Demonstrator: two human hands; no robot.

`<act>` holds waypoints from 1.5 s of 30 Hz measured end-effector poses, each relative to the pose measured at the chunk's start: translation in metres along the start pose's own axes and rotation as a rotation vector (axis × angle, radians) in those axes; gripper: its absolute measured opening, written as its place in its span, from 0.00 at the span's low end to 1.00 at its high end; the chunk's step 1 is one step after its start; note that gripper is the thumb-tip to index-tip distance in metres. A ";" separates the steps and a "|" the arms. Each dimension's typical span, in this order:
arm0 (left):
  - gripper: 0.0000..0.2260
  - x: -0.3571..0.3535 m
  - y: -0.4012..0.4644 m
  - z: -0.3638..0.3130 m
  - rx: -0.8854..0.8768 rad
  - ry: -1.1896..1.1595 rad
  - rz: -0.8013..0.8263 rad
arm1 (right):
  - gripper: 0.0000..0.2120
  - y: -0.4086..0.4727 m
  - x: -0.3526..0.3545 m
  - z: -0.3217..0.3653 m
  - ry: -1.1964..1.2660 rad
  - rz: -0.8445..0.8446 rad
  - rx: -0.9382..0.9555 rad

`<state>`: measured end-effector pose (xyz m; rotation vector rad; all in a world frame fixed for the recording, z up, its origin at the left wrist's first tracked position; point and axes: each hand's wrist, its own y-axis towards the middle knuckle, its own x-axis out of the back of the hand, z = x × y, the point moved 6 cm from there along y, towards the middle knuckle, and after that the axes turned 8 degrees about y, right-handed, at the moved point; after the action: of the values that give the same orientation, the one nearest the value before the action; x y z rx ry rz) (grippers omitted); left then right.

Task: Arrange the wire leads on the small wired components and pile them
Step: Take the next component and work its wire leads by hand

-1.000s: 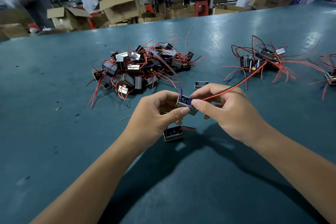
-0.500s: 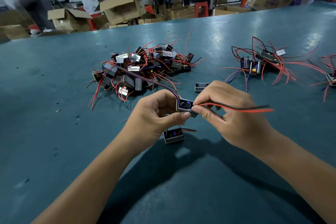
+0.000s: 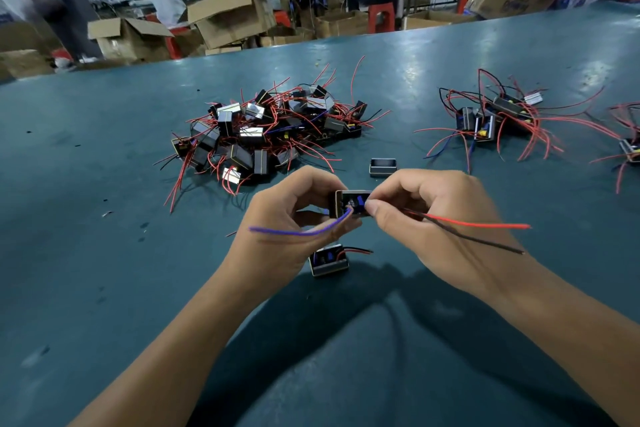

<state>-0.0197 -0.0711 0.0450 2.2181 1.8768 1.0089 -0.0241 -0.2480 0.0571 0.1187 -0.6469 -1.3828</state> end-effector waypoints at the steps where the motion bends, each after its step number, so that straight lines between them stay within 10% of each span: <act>1: 0.11 0.000 0.000 0.000 -0.018 0.029 -0.011 | 0.03 -0.001 -0.001 -0.003 0.039 -0.012 -0.042; 9: 0.12 0.001 -0.001 -0.003 -0.093 0.161 -0.057 | 0.06 -0.002 -0.011 -0.015 0.332 -0.021 -0.183; 26: 0.11 0.006 -0.004 -0.021 -0.204 0.355 -0.116 | 0.02 -0.005 -0.004 0.015 -0.003 0.011 0.195; 35: 0.10 0.011 -0.006 -0.029 -0.324 0.420 -0.135 | 0.18 -0.002 -0.004 -0.005 1.022 0.413 -0.729; 45: 0.08 0.001 -0.007 -0.029 -0.389 0.522 -0.058 | 0.06 -0.003 -0.006 -0.016 0.435 0.187 -0.572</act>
<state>-0.0406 -0.0792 0.0651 1.7822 1.6851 1.8923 -0.0196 -0.2474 0.0405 -0.0969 0.1075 -1.2576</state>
